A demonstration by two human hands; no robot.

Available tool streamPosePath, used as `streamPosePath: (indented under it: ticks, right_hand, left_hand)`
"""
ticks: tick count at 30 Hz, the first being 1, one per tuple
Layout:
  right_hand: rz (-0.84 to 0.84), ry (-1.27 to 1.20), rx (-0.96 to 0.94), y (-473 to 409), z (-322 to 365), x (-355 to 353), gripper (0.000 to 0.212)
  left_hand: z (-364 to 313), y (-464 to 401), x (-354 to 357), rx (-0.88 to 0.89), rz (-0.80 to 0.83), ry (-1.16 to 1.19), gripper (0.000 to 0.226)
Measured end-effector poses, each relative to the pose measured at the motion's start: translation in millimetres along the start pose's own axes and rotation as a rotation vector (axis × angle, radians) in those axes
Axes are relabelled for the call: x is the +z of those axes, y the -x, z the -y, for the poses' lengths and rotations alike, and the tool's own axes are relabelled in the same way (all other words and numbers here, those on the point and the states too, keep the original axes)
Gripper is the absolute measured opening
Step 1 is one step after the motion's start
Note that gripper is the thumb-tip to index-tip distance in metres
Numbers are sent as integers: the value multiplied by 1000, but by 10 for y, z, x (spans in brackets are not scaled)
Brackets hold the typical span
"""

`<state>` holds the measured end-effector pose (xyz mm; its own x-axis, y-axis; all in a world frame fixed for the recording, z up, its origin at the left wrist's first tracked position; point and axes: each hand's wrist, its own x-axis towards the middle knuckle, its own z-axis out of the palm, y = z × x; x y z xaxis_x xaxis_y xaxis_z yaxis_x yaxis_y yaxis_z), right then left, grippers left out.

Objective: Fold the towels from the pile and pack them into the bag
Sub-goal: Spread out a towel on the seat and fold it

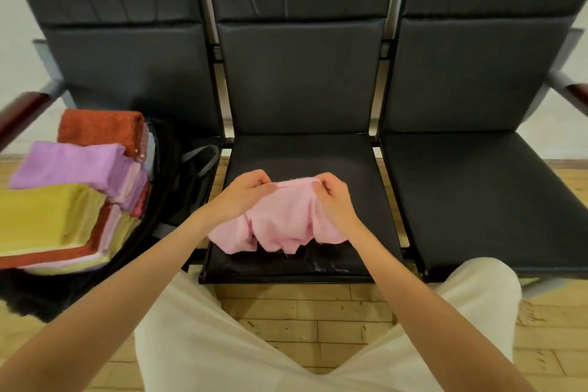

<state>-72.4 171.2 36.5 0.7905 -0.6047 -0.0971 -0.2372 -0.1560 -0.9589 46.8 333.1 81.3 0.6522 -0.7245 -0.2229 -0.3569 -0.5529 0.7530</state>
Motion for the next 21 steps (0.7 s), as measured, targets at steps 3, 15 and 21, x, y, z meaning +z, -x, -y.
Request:
streamPosePath:
  ticks: [3,15,21]
  right_hand:
    - [37,150,30,-83,116,-82,10]
    - [95,409,-83,-25,-48,-273,15]
    - [0,-4,38,-66,-129,-340,23]
  left_hand:
    - [-181,27,-93,160,-60,-443,22]
    - [-730,127,-380,204,-618,-175,13]
    - [-737,168,-358,146,-718,61,13]
